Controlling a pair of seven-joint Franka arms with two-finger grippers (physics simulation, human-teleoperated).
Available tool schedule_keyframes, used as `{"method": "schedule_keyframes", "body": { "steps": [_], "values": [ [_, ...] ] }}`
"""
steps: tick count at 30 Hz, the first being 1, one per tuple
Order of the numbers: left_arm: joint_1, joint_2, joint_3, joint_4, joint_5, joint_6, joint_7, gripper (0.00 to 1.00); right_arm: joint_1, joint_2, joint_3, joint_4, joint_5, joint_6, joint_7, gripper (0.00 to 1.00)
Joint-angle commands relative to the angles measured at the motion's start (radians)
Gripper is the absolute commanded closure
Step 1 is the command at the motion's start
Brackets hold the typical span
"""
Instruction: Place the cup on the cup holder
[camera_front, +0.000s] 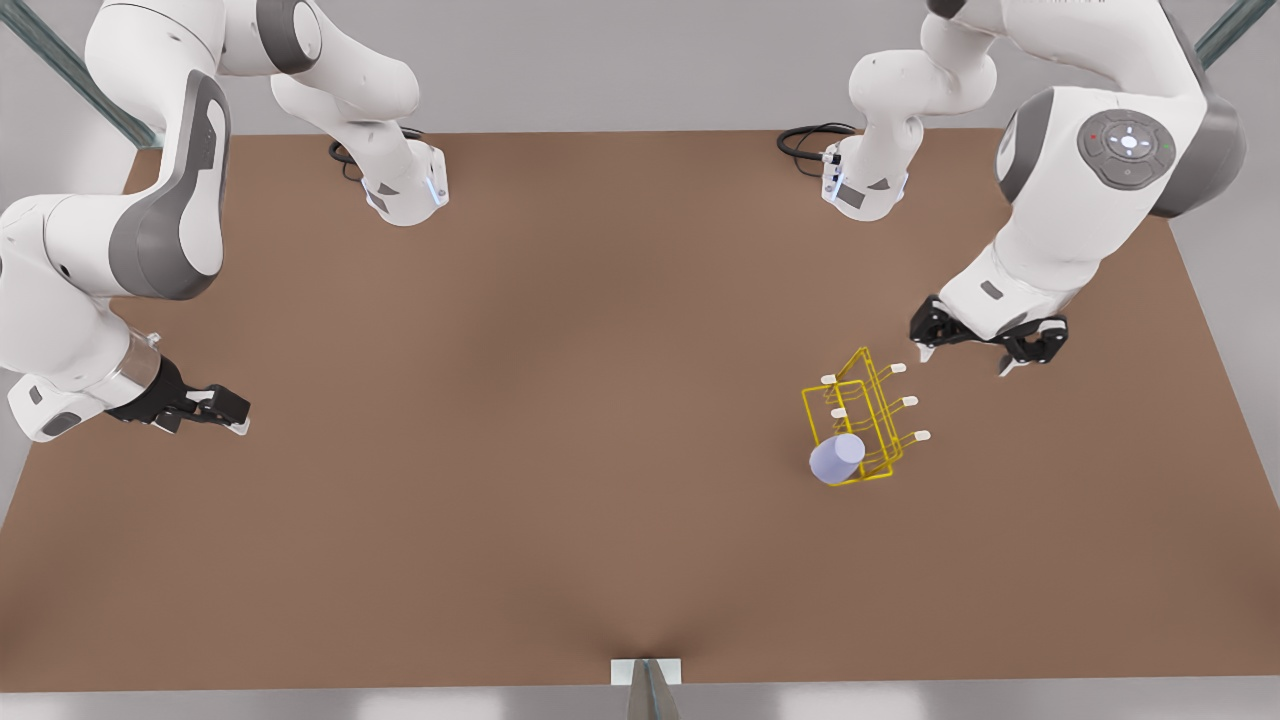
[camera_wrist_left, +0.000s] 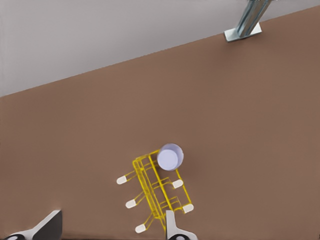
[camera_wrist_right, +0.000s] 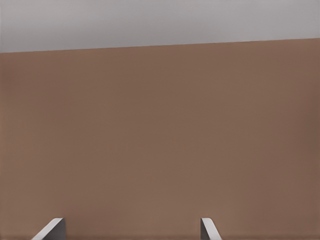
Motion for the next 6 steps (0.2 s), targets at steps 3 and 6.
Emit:
{"method": "schedule_keyframes", "body": {
  "steps": [3,6],
  "values": [
    [0.010,0.008,-0.001,0.005,-0.002,-0.066,-0.388,0.00,0.000,-0.001,0.000,0.001,0.001,-0.001,0.000,0.00],
    [0.012,0.028,-0.001,0.016,-0.002,-0.056,-0.388,0.00,0.000,-0.001,0.000,0.001,0.001,-0.001,0.000,0.00]
  ]
}}
